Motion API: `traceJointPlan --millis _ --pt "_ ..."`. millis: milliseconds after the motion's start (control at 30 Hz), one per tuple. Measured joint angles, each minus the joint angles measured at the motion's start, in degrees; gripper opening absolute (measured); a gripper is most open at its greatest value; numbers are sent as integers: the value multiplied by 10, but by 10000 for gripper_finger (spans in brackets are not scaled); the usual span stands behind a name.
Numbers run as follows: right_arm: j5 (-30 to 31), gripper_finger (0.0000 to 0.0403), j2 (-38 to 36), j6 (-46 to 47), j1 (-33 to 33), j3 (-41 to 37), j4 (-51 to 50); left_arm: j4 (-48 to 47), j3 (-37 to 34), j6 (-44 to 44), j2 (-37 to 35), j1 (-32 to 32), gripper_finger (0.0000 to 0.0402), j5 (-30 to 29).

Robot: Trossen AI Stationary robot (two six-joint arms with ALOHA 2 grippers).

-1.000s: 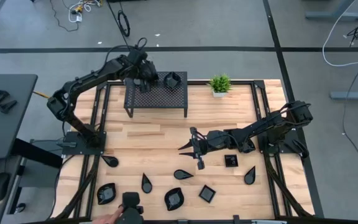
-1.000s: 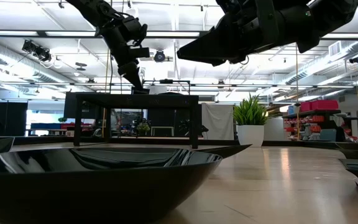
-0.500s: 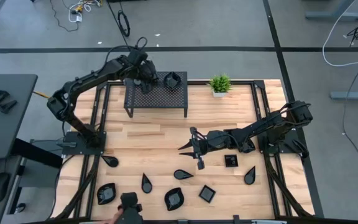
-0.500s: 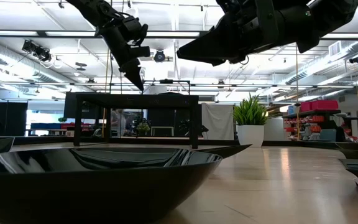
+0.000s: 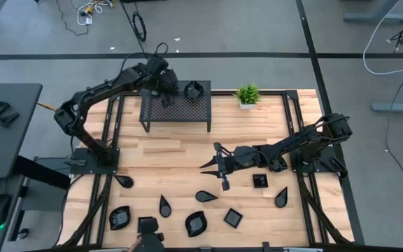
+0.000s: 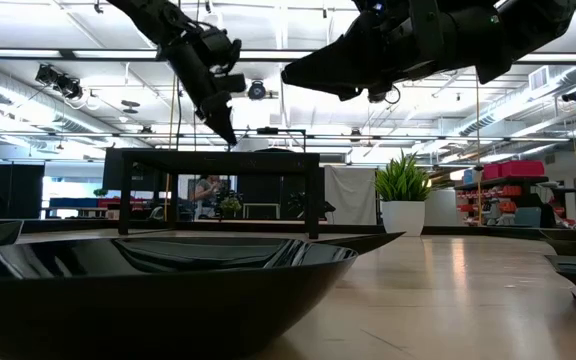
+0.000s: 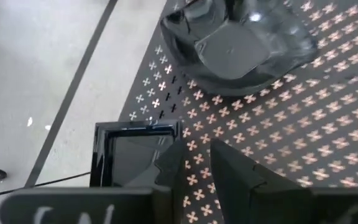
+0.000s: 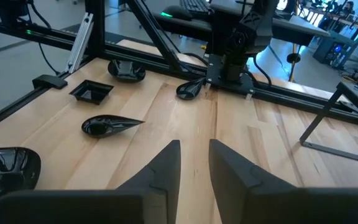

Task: Pick & Place Mini shaped plates
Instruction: Stack the black square plate on top of the square plate on the shelf

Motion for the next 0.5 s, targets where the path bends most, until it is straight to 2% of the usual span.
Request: traceJointPlan --millis 133,333,500 --pt "0 86 0 0 0 0 2 -3 0 35 21 5 87 -1" --pt "0 86 0 11 0 0 2 -1 0 53 36 4 162 -3" --pt "0 86 0 11 0 0 1 -1 0 54 36 4 207 -40"
